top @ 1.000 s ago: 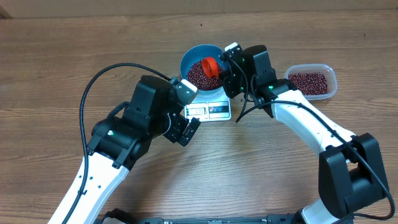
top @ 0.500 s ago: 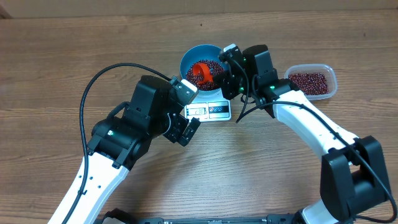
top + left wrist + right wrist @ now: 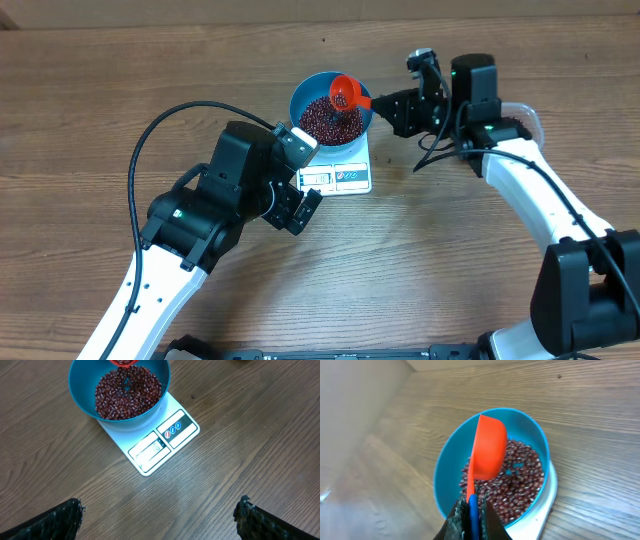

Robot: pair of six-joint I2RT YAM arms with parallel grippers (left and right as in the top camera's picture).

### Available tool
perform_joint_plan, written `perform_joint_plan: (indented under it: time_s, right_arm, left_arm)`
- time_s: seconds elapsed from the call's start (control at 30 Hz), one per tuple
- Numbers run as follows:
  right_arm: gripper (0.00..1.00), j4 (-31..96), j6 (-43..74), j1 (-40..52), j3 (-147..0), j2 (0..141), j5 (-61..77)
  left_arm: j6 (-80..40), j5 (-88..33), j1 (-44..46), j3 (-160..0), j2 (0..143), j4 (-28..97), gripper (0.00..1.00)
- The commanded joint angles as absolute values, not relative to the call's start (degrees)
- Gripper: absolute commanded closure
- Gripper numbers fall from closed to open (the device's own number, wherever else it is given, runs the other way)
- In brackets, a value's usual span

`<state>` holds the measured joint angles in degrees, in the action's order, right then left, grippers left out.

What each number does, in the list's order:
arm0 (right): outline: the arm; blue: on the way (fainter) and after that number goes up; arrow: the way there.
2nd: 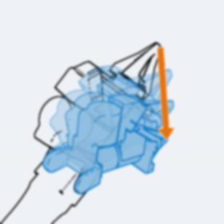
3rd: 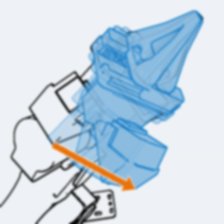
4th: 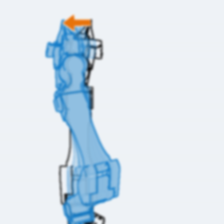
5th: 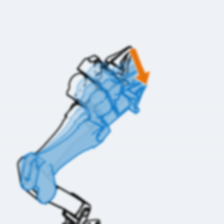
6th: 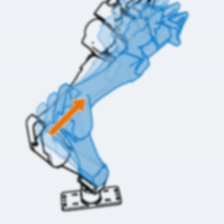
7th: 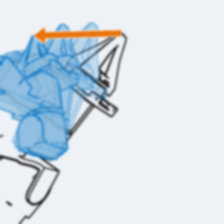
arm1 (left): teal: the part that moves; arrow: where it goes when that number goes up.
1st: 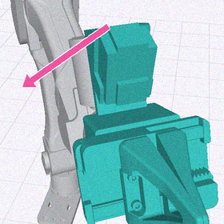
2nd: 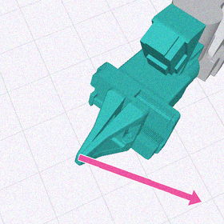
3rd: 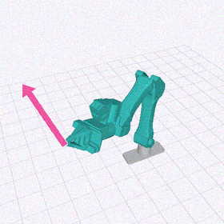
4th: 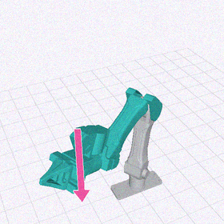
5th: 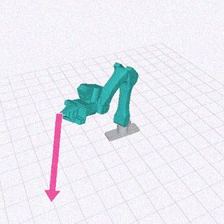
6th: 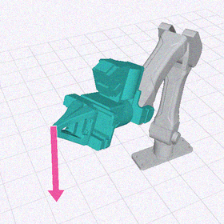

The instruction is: Scoop item into bowl and weigh 150g on scale

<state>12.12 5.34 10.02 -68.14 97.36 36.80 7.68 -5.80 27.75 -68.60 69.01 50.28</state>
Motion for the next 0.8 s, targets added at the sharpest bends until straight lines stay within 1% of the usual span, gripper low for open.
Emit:
perform_joint_plan:
  time_s: [0.0, 0.07, 0.23, 0.27, 0.43, 0.6, 0.67, 0.77]
  right_arm:
    - [0.96, 12.1, 6.0, 9.0, -68.8, 95.5, 43.5]
    - [0.96, 12.1, 4.6, 9.0, -68.8, 95.3, 43.6]
    - [0.96, 12.6, -6.6, 9.0, -68.8, 95.0, 43.5]
    - [0.96, 12.9, -9.7, 9.0, -68.8, 95.0, 42.9]
    - [0.96, 13.6, -18.2, 9.0, -68.8, 95.0, 34.1]
    - [0.96, 13.5, -28.1, 9.0, -68.8, 95.0, 32.4]
    - [0.96, 13.5, -30.3, 9.0, -68.8, 95.0, 32.4]
    - [0.96, 13.3, -30.5, 9.0, -68.8, 95.0, 32.4]
  left_arm:
    - [8.8, -5.8, 27.6, -68.6, 69.1, 50.4, 0.00]
    - [8.8, -5.8, 27.6, -68.6, 69.1, 50.4, 0.00]
    - [8.8, -5.8, 27.6, -68.6, 69.1, 50.4, 0.00]
    - [8.8, -5.8, 27.6, -68.6, 69.1, 50.4, 0.00]
    - [8.8, -5.8, 27.6, -68.6, 69.1, 50.4, 0.00]
    - [8.8, -5.8, 27.6, -68.6, 69.1, 50.4, 0.01]
    - [8.8, -5.8, 27.6, -68.6, 69.1, 50.4, 0.01]
    - [8.8, -5.8, 27.6, -68.6, 69.1, 50.4, 0.00]
